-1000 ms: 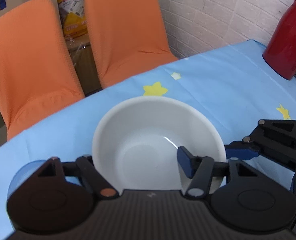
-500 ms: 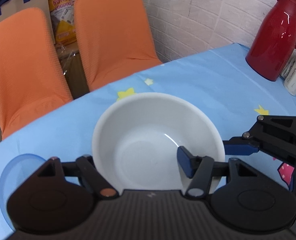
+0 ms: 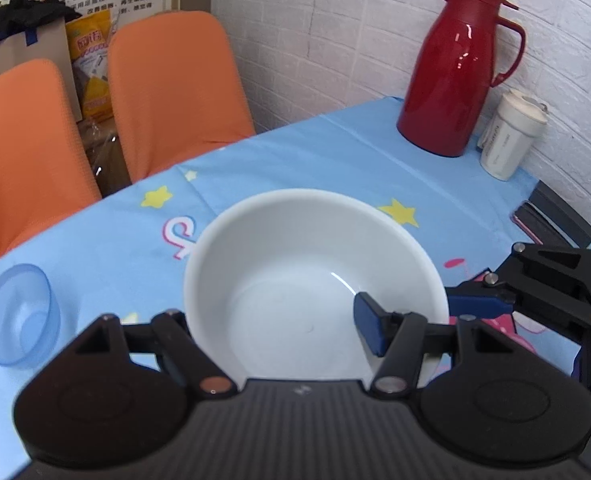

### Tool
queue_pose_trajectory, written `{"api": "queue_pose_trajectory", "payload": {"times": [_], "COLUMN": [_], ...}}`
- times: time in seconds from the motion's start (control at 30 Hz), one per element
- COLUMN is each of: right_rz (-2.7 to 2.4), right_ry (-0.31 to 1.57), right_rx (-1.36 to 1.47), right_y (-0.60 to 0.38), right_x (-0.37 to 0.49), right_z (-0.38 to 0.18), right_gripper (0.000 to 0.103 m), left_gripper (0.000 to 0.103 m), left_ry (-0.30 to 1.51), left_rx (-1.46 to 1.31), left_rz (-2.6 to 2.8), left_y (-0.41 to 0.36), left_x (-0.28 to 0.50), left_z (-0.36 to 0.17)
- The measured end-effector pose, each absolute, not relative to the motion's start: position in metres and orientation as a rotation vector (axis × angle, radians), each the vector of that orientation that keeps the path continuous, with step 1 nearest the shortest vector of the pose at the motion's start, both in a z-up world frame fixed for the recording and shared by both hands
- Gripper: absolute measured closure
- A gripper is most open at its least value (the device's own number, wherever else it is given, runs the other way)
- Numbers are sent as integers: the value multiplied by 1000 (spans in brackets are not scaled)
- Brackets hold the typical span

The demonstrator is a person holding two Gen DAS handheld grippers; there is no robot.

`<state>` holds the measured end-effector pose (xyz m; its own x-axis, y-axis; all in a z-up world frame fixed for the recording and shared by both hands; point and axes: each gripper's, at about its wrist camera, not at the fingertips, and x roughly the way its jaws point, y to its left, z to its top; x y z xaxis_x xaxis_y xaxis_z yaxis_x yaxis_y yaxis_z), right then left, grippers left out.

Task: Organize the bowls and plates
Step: 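Lower the white bowl into the steel bowl and open both grippers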

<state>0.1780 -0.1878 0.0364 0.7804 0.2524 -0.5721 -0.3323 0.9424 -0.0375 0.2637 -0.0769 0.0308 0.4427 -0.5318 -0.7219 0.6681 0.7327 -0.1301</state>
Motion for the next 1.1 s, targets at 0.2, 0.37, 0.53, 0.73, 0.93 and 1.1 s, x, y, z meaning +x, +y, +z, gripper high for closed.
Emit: {"api": "queue_pose_trajectory", "payload": {"times": [0.2,0.37,0.53,0.73,0.93,1.1], "right_rz": [308,313,332,345,336,344], "right_ry": [580,581,596,621,628,627], "right_rx": [-159,-156,-139,-118,-85,-72], "right_y": [-172,-160,-152,-147,-149,-149], "right_x": [112,61,31,24,15,16], "right_z": [35,28,19,6,-7,-6], "right_gripper": [4,3,3,3,1,0], "left_gripper": [43,43,43,42,41,28], "left_ry": [826,833,832,866,858,855], "left_rx": [183,197,212,201,183,170], "left_rz": [-757,-761,-749,-746,-759,-773], "left_y": [-73,-65,-58,-57,-57,-55], "left_x": [198,147,118,116,117,118], "left_z": [27,17,5,-10,-19,-20]}}
